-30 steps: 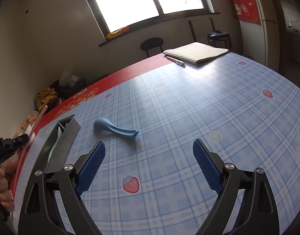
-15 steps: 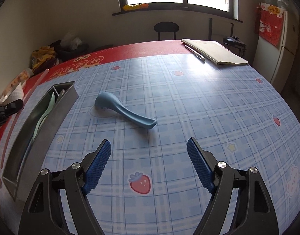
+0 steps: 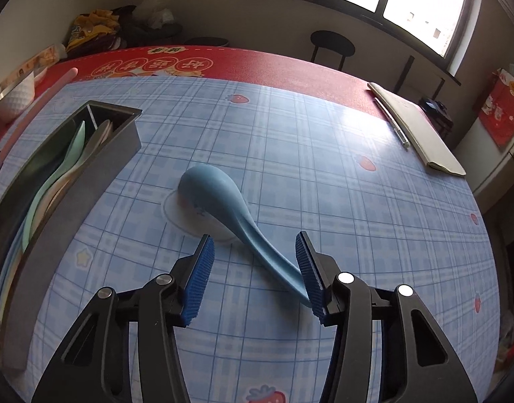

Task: Organize utensils
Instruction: 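Carry the pink chopstick into the basket with the left gripper while the right gripper approaches the blue spoon, then grasp the blue spoon by its handle with the right gripper and lift it, then release the pink chopstick in the basket with the left gripper while the right gripper carries the blue spoon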

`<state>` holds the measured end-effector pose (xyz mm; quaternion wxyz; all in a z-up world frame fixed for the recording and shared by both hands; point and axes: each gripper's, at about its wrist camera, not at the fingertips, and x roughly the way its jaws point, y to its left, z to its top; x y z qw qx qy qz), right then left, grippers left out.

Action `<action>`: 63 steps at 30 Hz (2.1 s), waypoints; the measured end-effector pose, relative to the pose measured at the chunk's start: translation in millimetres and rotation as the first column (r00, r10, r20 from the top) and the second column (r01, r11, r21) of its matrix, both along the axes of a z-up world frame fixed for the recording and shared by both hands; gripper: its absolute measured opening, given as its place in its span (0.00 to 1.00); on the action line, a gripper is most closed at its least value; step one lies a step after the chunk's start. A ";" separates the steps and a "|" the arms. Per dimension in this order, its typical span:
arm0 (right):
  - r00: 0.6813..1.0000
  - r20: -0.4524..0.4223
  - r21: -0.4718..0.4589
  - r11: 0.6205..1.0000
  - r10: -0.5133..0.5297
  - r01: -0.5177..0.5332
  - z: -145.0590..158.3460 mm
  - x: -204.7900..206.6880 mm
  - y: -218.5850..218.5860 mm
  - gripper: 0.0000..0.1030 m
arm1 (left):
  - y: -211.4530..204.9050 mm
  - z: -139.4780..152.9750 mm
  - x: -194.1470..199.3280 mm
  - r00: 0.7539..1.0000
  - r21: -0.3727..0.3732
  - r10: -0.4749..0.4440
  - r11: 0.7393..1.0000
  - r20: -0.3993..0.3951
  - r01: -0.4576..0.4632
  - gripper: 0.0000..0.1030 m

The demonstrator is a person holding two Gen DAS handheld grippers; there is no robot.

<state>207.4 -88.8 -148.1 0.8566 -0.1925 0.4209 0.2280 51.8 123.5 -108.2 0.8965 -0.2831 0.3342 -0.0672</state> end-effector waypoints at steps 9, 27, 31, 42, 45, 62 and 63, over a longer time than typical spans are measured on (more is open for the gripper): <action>0.994 -0.100 0.089 0.995 -0.042 0.051 -7.0 22.5 9.6 0.26 | -0.7 -0.9 -2.7 1.000 0.020 0.015 1.000 0.001 -0.015 0.06; 0.971 -0.197 0.533 0.816 -0.139 0.225 14.2 -31.5 -54.7 0.06 | -4.3 -12.4 6.5 0.999 -0.016 -0.010 1.000 -0.045 0.009 0.06; 0.966 -0.218 0.576 0.781 -0.136 0.240 9.0 -44.9 -60.5 0.06 | -7.4 -18.0 10.6 0.998 -0.025 -0.018 1.000 -0.068 0.017 0.06; 0.968 -0.215 0.594 0.769 -0.132 0.237 -1.5 -54.7 -59.6 0.06 | -18.4 -25.4 18.5 0.990 -0.011 -0.022 1.000 -0.142 0.021 0.06; 0.968 -0.208 0.615 0.752 -0.138 0.239 -2.2 -54.9 -69.8 0.06 | -20.9 -28.0 22.1 0.984 -0.018 -0.022 1.000 -0.177 0.019 0.06; 0.976 -0.195 0.684 0.699 -0.100 0.208 -2.5 -57.8 -85.2 0.06 | -33.3 -33.4 49.6 0.951 0.006 -0.015 1.000 -0.310 0.018 0.06; 0.975 -0.198 0.688 0.695 -0.100 0.211 -3.5 -58.0 -87.5 0.06 | -33.8 -32.9 51.8 0.949 0.008 -0.019 1.000 -0.315 0.023 0.06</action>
